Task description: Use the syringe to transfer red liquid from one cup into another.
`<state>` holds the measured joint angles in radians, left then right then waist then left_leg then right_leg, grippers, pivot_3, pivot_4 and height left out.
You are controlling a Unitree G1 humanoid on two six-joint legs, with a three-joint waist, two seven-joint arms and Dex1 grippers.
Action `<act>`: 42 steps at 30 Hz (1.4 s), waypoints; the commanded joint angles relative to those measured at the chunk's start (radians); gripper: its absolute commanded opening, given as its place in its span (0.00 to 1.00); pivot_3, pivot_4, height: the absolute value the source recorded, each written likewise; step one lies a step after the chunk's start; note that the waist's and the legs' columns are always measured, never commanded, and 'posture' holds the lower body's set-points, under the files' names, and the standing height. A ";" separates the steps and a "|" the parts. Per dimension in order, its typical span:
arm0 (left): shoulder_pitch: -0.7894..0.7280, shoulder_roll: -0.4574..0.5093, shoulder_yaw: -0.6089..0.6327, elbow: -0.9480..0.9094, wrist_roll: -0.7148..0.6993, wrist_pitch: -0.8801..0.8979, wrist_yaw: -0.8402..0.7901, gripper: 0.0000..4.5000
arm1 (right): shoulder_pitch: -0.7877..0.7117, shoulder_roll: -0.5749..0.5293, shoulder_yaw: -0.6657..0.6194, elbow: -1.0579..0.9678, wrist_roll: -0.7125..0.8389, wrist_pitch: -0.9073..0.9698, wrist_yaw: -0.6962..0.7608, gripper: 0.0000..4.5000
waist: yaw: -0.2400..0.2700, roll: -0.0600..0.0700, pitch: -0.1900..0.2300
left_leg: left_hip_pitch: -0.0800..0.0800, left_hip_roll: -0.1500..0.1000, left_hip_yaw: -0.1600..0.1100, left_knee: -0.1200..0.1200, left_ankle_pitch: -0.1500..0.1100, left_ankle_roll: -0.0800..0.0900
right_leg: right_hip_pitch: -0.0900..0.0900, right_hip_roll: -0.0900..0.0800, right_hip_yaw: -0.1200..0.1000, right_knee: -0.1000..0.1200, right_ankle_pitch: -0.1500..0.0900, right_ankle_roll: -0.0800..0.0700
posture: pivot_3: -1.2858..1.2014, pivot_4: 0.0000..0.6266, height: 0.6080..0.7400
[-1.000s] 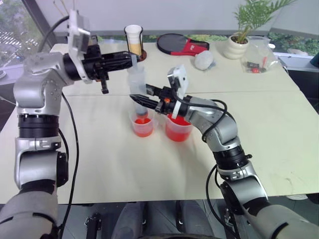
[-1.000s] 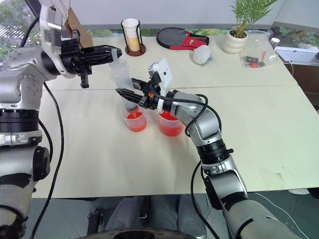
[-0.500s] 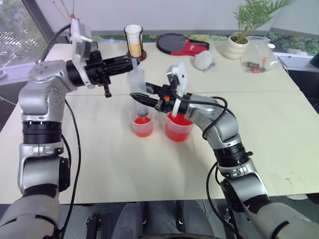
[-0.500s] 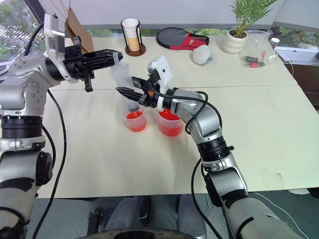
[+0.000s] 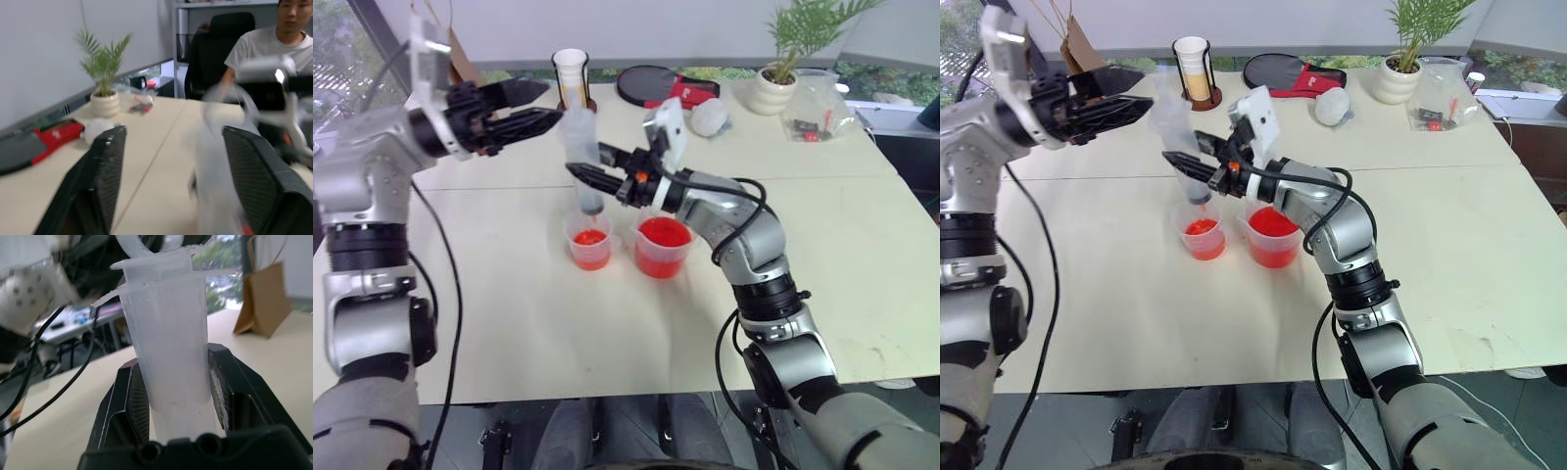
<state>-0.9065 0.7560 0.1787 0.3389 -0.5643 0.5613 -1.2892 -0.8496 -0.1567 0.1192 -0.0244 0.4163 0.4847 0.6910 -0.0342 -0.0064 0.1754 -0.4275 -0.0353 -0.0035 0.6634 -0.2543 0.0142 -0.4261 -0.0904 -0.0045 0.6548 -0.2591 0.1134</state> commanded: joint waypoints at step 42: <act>0.254 -0.100 -0.237 -0.476 -0.060 0.023 0.024 0.69 | -0.044 -0.719 -0.281 0.550 0.490 1.130 -0.510 0.31 | 0.025 0.000 0.000 | 0.000 0.000 0.008 0.000 -0.002 0.004 | 0.003 -0.004 0.001 -0.008 -0.001 -0.001 | 0.52 0.24 1.00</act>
<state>-0.6572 0.6562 -0.0655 -0.1020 -0.6216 0.5998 -1.2659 -0.8659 -0.8647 -0.1275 0.5220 0.9147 1.6082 0.1959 -0.0094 -0.0060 0.1756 -0.4279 -0.0358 0.0040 0.6635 -0.2561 0.0180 -0.4229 -0.0949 -0.0030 0.6469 -0.2597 0.1119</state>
